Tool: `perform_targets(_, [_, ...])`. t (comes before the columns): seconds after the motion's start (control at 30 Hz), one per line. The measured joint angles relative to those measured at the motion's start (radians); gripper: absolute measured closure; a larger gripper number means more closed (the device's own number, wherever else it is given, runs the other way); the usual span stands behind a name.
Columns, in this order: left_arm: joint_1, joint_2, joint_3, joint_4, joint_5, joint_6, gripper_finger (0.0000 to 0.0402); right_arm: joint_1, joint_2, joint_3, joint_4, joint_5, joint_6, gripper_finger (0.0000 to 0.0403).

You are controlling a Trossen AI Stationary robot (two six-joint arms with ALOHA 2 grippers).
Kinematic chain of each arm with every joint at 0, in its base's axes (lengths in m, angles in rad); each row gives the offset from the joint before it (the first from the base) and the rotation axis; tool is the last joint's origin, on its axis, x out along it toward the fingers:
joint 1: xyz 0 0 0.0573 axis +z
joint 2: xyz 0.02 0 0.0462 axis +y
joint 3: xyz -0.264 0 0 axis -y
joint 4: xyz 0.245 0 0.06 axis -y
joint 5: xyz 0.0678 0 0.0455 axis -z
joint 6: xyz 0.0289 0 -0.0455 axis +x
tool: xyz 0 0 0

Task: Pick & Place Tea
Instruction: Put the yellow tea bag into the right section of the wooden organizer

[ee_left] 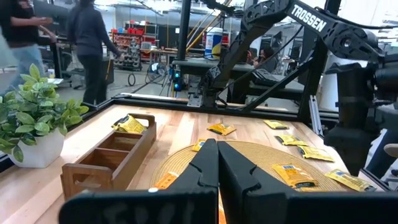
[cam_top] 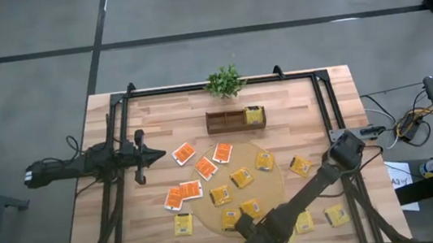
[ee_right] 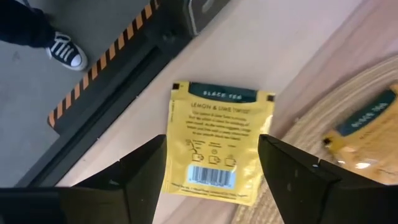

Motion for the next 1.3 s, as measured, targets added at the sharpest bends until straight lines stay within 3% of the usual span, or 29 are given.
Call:
perform_targets(0.7, [0.0,0.0,0.0,0.0,0.0,0.0,0.0402,0.0,0.064,0.004,0.015,-0.003,-0.006,0.0159])
perform_targets(1.3, [0.0,0.0,0.0,0.0,0.0,0.0,0.0402,-0.003,0.061,0.002,0.008,-0.003,0.0,0.0281])
